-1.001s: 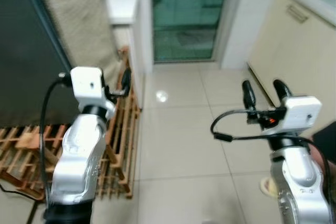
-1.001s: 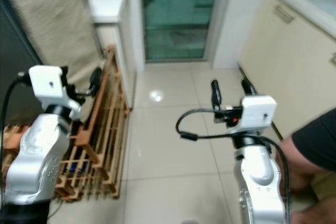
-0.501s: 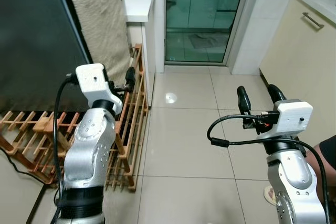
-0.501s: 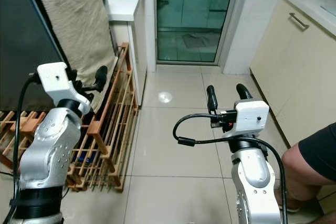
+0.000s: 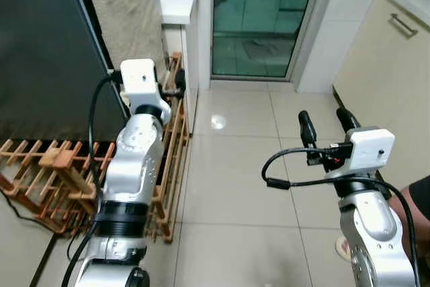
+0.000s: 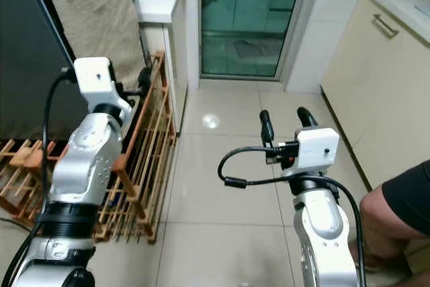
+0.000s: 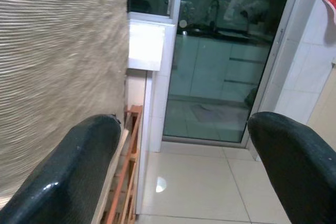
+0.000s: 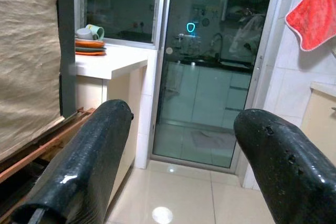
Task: Restocking fridge
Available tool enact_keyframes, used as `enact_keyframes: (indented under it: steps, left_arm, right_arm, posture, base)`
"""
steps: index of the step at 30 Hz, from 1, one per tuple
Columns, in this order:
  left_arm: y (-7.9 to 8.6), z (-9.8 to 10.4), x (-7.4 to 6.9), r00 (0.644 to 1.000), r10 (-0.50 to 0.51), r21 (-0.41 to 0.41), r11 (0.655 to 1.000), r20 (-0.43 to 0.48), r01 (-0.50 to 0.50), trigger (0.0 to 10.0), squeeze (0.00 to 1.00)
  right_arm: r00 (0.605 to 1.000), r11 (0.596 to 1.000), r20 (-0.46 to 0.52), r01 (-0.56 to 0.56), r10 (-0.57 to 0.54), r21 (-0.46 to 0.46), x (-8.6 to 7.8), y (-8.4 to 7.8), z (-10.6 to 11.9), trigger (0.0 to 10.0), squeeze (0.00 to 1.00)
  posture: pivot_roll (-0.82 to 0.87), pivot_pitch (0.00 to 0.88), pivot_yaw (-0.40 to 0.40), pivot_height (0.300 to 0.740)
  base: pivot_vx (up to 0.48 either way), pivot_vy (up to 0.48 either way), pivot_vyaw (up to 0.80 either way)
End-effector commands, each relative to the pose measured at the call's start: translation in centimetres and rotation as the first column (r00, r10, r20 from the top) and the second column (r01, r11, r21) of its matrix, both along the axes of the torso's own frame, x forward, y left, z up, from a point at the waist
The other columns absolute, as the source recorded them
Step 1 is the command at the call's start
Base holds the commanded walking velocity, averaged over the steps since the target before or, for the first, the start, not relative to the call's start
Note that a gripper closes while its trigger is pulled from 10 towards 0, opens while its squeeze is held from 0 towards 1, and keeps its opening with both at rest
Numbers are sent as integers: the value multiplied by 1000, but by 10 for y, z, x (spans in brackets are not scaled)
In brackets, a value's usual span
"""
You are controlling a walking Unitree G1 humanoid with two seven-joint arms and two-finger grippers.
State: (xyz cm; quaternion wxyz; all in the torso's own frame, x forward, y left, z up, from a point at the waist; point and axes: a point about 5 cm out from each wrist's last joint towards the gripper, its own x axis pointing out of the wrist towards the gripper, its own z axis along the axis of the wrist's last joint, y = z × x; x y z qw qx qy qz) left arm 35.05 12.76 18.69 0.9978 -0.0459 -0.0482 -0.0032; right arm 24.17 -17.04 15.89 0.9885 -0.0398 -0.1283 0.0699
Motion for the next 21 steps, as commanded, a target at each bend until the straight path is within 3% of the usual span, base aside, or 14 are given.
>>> enact_keyframes:
  steps: [1,8,15,21]
  left_arm:
    - [0,4,3,999,27,8,1000,22,-28,10000,0]
    - [8,12,8,996,66,-10,998,66,-66,10000,0]
    - [24,1,2,993,107,10,994,48,-107,10000,0]
    - [28,6,10,984,156,13,987,81,-158,10000,0]
  right_arm:
    - [1000,1000,-8,-15,15,-2,3,-2,1,10000,0]
    - [1000,1000,-14,-7,7,-19,5,-7,1,10000,0]
    - [1000,1000,-26,-8,7,-21,5,-7,-3,10000,0]
    - [1000,999,-28,-14,13,-30,8,-8,-4,10000,0]
  posture:
    - [-191,0,31,740]
    - [-204,0,34,740]
    - [-202,0,29,740]
    - [-202,0,25,740]
  base:
    - [0,0,0]
    - [0,0,0]
    - [0,0,0]
    - [0,0,0]
